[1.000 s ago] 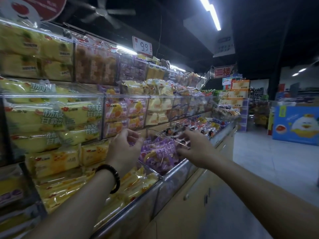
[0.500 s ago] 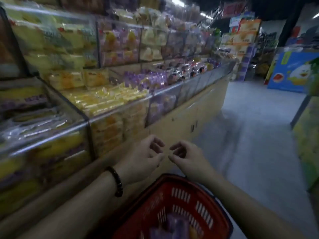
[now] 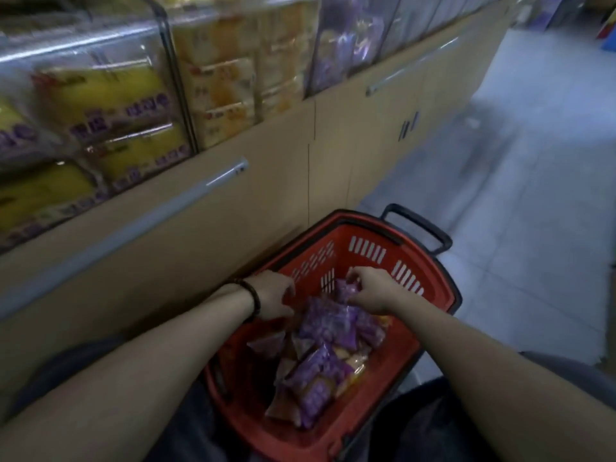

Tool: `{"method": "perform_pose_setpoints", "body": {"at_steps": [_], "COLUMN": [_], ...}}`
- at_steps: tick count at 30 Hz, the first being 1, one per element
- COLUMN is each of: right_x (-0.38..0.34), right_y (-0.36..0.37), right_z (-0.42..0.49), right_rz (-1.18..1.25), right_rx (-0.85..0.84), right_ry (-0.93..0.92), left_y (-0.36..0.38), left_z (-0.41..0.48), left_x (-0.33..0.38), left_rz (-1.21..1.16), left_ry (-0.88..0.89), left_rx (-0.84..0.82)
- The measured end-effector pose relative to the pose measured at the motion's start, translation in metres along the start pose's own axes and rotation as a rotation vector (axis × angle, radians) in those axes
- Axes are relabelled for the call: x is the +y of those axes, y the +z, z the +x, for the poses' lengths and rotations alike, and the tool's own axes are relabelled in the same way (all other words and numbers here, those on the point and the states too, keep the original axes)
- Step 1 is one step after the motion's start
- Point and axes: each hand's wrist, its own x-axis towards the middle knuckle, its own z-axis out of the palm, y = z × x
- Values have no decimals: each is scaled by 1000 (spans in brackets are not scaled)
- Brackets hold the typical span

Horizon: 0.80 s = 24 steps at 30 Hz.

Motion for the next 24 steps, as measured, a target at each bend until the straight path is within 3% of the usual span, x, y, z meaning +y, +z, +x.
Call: {"method": "perform_pose_setpoints", "body": {"at_steps": [10,13,19,21,24], "right_x": [-5,-1,-2,-4,-6], "right_y": [76,79,81,79,65], "right_z": [38,44,39,36,27], "right_rz": [-370,-391,-364,-273,-148], "right_rx": [-159,-82,-109,-131,-79], "right_ry": [-71,-72,-31,-24,-24], "left_y": [12,14,17,17,17], "left_z": [8,9,10,11,10], "left_x": [-22,-22,-16,-12,-2], "left_rz": [57,44,68,5,-325], "left_ry": [-20,-27,-46,-55,-176], "left_rx": [-106,-150,-281,-289,-338]}}
